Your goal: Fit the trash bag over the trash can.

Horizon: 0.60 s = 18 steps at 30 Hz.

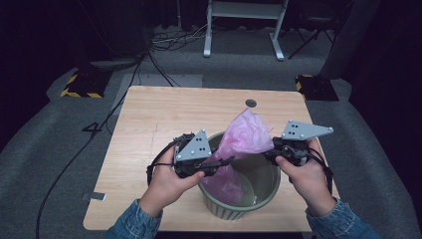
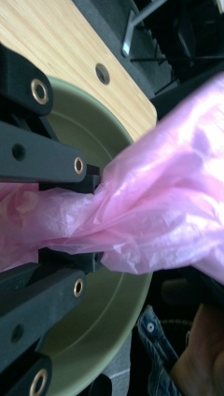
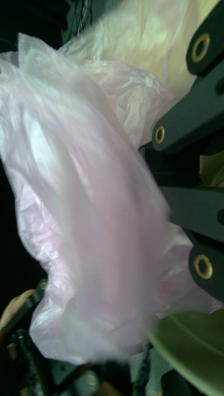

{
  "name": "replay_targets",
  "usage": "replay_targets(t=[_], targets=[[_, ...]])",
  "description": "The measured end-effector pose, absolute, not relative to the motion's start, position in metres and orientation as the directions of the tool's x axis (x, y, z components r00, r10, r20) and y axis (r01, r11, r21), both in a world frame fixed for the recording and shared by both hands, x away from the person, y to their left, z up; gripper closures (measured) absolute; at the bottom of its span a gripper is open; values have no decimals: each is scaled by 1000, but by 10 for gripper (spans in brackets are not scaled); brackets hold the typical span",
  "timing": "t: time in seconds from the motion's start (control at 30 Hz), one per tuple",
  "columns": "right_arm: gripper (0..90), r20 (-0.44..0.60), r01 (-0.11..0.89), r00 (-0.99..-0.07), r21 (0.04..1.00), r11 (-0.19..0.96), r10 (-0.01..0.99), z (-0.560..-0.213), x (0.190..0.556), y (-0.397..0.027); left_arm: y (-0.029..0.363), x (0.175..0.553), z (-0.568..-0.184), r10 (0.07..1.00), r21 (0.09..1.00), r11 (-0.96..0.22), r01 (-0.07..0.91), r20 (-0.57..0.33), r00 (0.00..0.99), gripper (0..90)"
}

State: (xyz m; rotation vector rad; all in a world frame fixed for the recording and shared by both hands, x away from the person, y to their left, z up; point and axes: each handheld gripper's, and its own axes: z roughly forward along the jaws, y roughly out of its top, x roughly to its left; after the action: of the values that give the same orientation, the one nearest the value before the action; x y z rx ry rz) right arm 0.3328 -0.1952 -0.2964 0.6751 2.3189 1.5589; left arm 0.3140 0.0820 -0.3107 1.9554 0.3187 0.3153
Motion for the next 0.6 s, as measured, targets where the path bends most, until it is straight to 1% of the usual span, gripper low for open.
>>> replay_targets(t=[0.1, 0.13, 0.43, 0.6], targets=[[900, 9, 215, -855, 916, 337, 519, -295, 328, -201, 87, 315, -312, 380, 925, -368, 93, 59, 923, 741], [900, -16, 202, -852, 912, 356, 523, -294, 324, -204, 88, 315, -312, 382, 927, -362, 97, 53, 923, 739], [900, -73, 175, -835, 904, 389, 545, -291, 312, -222, 95, 314, -311, 406, 938, -334, 97, 50, 913, 727], [900, -104, 170, -811, 900, 402, 576, -291, 307, -239, 102, 316, -313, 434, 936, -330, 121, 37, 900, 740]])
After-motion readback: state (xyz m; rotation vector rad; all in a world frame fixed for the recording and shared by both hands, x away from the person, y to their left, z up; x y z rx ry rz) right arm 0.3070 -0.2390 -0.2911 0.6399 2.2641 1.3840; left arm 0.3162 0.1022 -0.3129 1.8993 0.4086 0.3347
